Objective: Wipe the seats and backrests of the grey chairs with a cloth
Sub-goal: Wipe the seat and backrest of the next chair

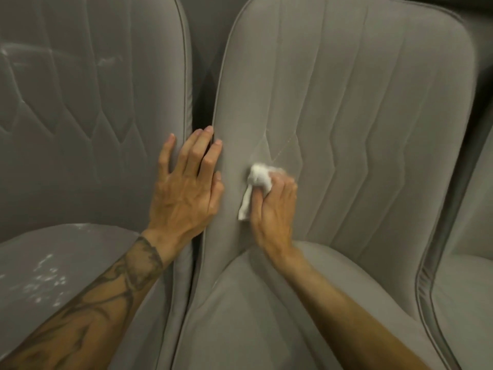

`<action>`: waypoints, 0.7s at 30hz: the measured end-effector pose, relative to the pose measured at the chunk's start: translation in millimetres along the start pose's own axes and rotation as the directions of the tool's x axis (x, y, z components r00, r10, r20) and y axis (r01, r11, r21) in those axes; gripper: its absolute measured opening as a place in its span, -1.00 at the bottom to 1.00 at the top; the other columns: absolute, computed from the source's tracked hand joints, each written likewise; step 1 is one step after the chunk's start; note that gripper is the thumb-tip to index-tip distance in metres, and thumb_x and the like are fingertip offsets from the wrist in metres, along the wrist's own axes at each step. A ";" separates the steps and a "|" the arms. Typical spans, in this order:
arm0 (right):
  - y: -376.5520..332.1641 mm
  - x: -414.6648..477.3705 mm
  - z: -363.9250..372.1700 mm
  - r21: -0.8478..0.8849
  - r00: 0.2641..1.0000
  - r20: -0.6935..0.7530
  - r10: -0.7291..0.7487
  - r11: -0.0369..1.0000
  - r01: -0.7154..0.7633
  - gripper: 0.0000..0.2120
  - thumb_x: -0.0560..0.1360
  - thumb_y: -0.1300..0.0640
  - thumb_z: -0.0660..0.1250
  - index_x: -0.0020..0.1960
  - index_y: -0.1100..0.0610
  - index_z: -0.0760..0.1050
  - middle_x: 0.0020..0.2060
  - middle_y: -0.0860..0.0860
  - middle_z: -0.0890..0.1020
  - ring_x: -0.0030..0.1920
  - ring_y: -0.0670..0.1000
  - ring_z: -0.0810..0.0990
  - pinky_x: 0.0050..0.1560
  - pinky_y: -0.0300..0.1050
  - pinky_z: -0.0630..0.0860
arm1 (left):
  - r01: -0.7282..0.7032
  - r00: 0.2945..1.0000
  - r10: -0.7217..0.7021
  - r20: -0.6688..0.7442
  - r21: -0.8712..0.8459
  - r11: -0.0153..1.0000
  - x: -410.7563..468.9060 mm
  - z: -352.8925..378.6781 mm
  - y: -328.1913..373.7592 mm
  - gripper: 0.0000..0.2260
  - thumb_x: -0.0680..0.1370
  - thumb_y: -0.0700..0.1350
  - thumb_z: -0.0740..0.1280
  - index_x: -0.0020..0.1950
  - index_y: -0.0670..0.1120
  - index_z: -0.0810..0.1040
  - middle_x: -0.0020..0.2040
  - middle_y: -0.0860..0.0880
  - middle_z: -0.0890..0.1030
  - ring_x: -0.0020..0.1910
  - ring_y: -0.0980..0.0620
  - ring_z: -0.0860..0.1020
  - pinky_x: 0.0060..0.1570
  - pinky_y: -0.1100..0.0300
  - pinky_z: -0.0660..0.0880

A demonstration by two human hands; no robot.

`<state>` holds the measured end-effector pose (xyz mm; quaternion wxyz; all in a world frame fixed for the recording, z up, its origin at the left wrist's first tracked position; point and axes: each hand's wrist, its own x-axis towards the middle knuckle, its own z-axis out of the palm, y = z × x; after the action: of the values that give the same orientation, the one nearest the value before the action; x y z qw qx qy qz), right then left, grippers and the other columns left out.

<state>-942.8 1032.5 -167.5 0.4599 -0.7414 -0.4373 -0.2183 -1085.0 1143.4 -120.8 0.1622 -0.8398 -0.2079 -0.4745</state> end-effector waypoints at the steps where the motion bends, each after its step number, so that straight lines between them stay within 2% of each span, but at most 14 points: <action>1: 1.5 -22.7 -0.8 0.005 0.994 0.110 0.012 1.000 -0.012 -0.68 0.66 0.01 0.10 0.29 0.16 0.42 0.19 0.05 0.48 0.16 0.08 0.44 0.27 0.00 0.38 | 0.002 1.000 -0.002 0.001 -0.002 1.000 -0.2 -0.2 0.6 -0.53 0.67 -0.12 0.24 0.58 -0.19 0.34 0.61 -0.20 0.35 0.61 -0.17 0.35 0.67 -0.16 -0.04; 3: 16.4 -57.8 -11.1 -0.050 0.935 0.354 0.013 0.999 0.005 -0.68 0.67 -0.05 0.05 0.26 0.10 0.43 0.14 0.02 0.47 0.11 0.08 0.44 0.20 0.05 0.41 | 0.003 1.000 -0.003 -0.001 -0.003 1.000 -0.3 -0.2 2.0 -0.54 0.67 -0.13 0.24 0.58 -0.19 0.34 0.62 -0.19 0.35 0.61 -0.16 0.35 0.67 -0.18 -0.02; 5: 40.7 -77.2 -31.2 -0.157 0.866 0.499 -0.020 0.981 0.114 -0.75 0.69 -0.04 0.06 0.16 0.07 0.44 0.02 0.01 0.46 0.00 0.09 0.44 0.08 0.08 0.42 | 0.026 1.000 -0.025 0.011 -0.017 1.000 -1.8 -1.2 4.9 -0.53 0.67 -0.13 0.23 0.59 -0.18 0.33 0.64 -0.17 0.32 0.62 -0.15 0.33 0.67 -0.20 -0.03; 7: 62.8 -83.3 -50.6 -0.262 0.876 0.482 0.032 0.959 0.109 -0.80 0.69 0.01 0.12 0.06 0.08 0.44 -0.06 0.03 0.46 -0.07 0.13 0.45 -0.01 0.10 0.42 | 0.058 0.998 -0.057 0.037 -0.041 0.997 -6.1 -4.1 10.7 -0.50 0.67 -0.12 0.22 0.61 -0.18 0.29 0.65 -0.16 0.28 0.63 -0.14 0.30 0.68 -0.19 -0.08; 9: 70.2 -82.4 -57.7 -0.375 0.889 0.411 0.200 0.926 -0.034 -0.80 0.69 0.02 0.13 0.05 0.11 0.46 -0.04 0.05 0.49 -0.04 0.17 0.48 0.00 0.11 0.42 | 0.077 0.995 -0.073 0.069 -0.055 0.996 -13.7 -6.4 16.3 -0.47 0.67 -0.10 0.21 0.63 -0.17 0.26 0.67 -0.16 0.24 0.65 -0.13 0.28 0.68 -0.18 -0.12; 11: 66.4 -83.2 -49.5 -0.420 0.881 0.379 0.282 0.901 -0.108 -0.79 0.67 0.04 0.17 0.05 0.16 0.49 -0.01 0.10 0.52 -0.04 0.21 0.50 0.02 0.11 0.41 | 0.087 0.991 -0.079 0.109 -0.071 0.994 -25.0 -7.9 20.9 -0.46 0.67 -0.09 0.19 0.65 -0.15 0.24 0.68 -0.16 0.21 0.66 -0.12 0.26 0.68 -0.19 -0.11; 13: 56.5 -84.6 -37.9 -0.425 0.882 0.385 0.271 0.901 -0.091 -0.80 0.66 0.06 0.20 0.01 0.18 0.49 -0.02 0.13 0.53 -0.04 0.23 0.50 0.01 0.11 0.38 | 0.095 0.987 -0.084 0.138 -0.075 0.993 -39.0 -10.2 24.6 -0.48 0.67 -0.09 0.17 0.65 -0.14 0.25 0.69 -0.15 0.20 0.67 -0.11 0.25 0.68 -0.21 -0.07; 15: 43.9 -88.1 -29.4 -0.402 0.848 0.480 0.223 0.916 -0.014 -0.79 0.67 0.03 0.16 0.06 0.15 0.47 0.03 0.11 0.52 0.02 0.21 0.49 0.06 0.11 0.36 | 0.101 0.983 -0.085 0.160 -0.091 0.991 -54.4 -14.1 29.3 -0.49 0.67 -0.09 0.17 0.63 -0.14 0.28 0.69 -0.15 0.21 0.67 -0.12 0.25 0.68 -0.20 -0.03; 17: 30.2 -94.3 -24.8 -0.311 0.792 0.595 0.134 0.948 0.073 -0.75 0.68 -0.01 0.11 0.15 0.13 0.45 0.11 0.09 0.50 0.11 0.18 0.46 0.12 0.10 0.35 | 0.111 0.977 -0.086 0.197 -0.121 0.986 -70.8 -19.3 33.8 -0.51 0.67 -0.11 0.17 0.61 -0.14 0.31 0.68 -0.15 0.24 0.66 -0.13 0.27 0.68 -0.19 0.01; 21: -6.0 -114.5 -31.3 -0.130 0.713 0.701 -0.016 0.980 0.150 -0.70 0.69 -0.03 0.07 0.23 0.14 0.43 0.17 0.06 0.49 0.14 0.14 0.43 0.18 0.07 0.34 | 0.157 0.947 -0.102 0.304 -0.161 0.974 -108.8 -45.0 40.6 -0.59 0.68 -0.12 0.15 0.51 -0.19 0.42 0.60 -0.18 0.37 0.59 -0.15 0.37 0.62 -0.16 0.20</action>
<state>-1005.2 955.1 -232.6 0.1835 -0.7861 -0.5900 0.0182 -1147.8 1066.1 -195.6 0.0202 -0.8967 -0.2403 -0.3712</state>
